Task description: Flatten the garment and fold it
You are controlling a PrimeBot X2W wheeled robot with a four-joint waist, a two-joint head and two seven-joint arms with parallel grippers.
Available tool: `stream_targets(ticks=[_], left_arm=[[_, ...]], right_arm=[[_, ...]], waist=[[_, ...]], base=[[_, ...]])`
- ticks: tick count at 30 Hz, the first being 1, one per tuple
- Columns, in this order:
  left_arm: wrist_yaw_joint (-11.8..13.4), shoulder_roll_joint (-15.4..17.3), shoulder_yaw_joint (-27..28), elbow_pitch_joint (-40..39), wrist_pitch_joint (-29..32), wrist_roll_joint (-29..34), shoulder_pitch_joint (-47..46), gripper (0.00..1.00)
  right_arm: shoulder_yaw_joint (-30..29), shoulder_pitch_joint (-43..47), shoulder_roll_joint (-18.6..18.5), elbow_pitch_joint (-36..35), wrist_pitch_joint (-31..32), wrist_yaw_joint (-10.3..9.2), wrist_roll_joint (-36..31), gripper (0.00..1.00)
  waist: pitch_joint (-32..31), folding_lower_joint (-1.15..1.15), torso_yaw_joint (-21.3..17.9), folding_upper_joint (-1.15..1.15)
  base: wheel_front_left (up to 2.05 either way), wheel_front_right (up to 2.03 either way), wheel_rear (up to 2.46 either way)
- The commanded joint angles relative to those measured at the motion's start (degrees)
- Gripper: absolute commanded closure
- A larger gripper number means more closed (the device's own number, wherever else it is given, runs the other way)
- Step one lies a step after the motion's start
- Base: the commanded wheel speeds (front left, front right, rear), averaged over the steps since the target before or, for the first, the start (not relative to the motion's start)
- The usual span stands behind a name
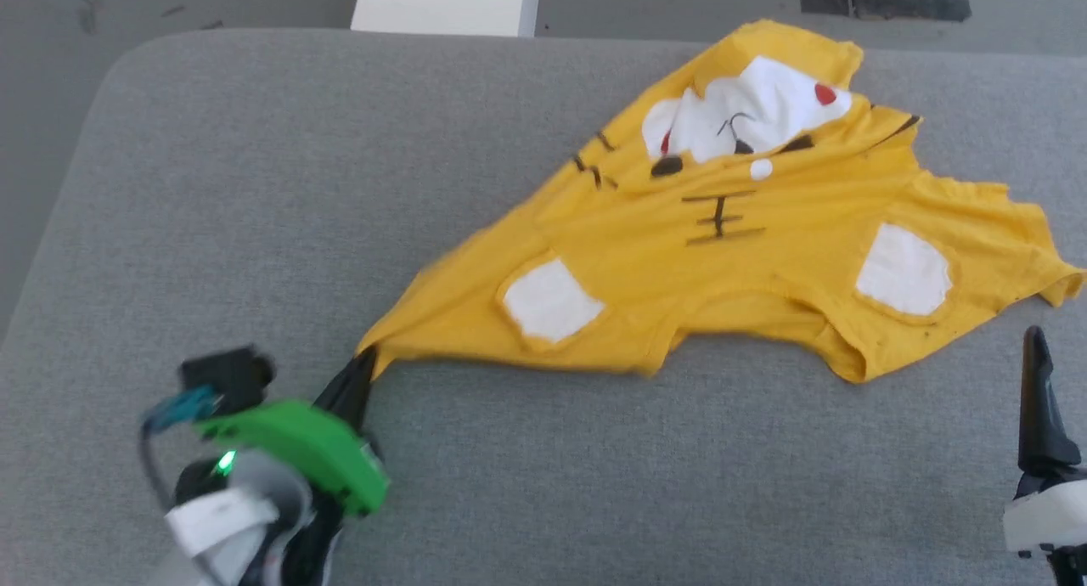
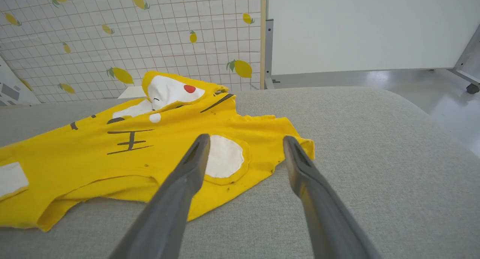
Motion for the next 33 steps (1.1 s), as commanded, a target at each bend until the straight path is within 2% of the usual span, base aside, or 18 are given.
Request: stream_targets(ticks=[1, 6, 9, 12, 15, 21, 26, 33], left_arm=[[1.5, 2.0, 1.9, -2.4, -0.7, -1.5, 3.8, 1.00], [6.9, 7.1, 11.2, -10.2, -4.2, -6.1, 16.0, 1.00], [8.8, 10.1, 14.8, -12.7, -5.2, -6.9, 21.4, 1.00], [9.7, 11.5, 16.0, -15.5, -5.3, -7.1, 24.1, 1.00], [9.6, 11.5, 15.5, -17.9, -5.0, -6.9, 24.1, 1.00], [9.1, 10.8, 13.3, -19.5, -4.6, -5.4, 20.8, 1.00], [8.3, 10.4, 12.3, -20.2, -4.6, -4.1, 17.7, 1.00], [7.0, 9.6, 11.0, -20.9, -4.6, -2.9, 13.6, 1.00]], right_arm=[[0.0, 0.8, 0.0, 0.2, -0.2, -0.09, 0.4, 0.00], [-0.1, 1.8, 0.0, 0.1, 0.0, -0.09, 0.5, 0.00], [-0.2, 2.4, 0.0, 0.1, 0.4, -0.09, 0.4, 0.00], [0.2, 2.7, 0.0, 0.0, 1.2, -0.09, -0.4, 0.00], [1.6, 1.9, 0.0, -0.5, 3.3, -0.09, -2.1, 0.00], [6.0, -4.3, 0.0, -1.3, 11.9, -0.09, -6.6, 0.00], [9.1, -11.2, -4.8, 1.8, 20.5, -0.09, -6.7, 0.00], [8.8, -17.1, -10.1, 5.8, 30.2, -0.09, -2.9, 0.00]], waist=[[-1.8, 0.00, 1.1, 0.00], [-2.9, 0.00, 2.1, 0.00], [-3.2, 0.00, 2.7, 0.00], [-3.4, 0.00, 3.3, 0.00], [-3.3, 0.00, 3.7, 0.00], [-1.2, 0.00, 3.7, 0.00], [2.5, 0.00, 3.8, 0.00], [8.0, 0.00, 5.2, 0.00]], base=[[0.00, 0.00, 0.00], [0.00, 0.00, 0.00], [0.00, 0.00, 0.00], [0.00, 0.00, 0.00], [0.00, 0.00, 0.00], [0.00, 0.00, 0.00], [0.00, 0.00, 0.00], [0.00, 0.00, 0.00]])
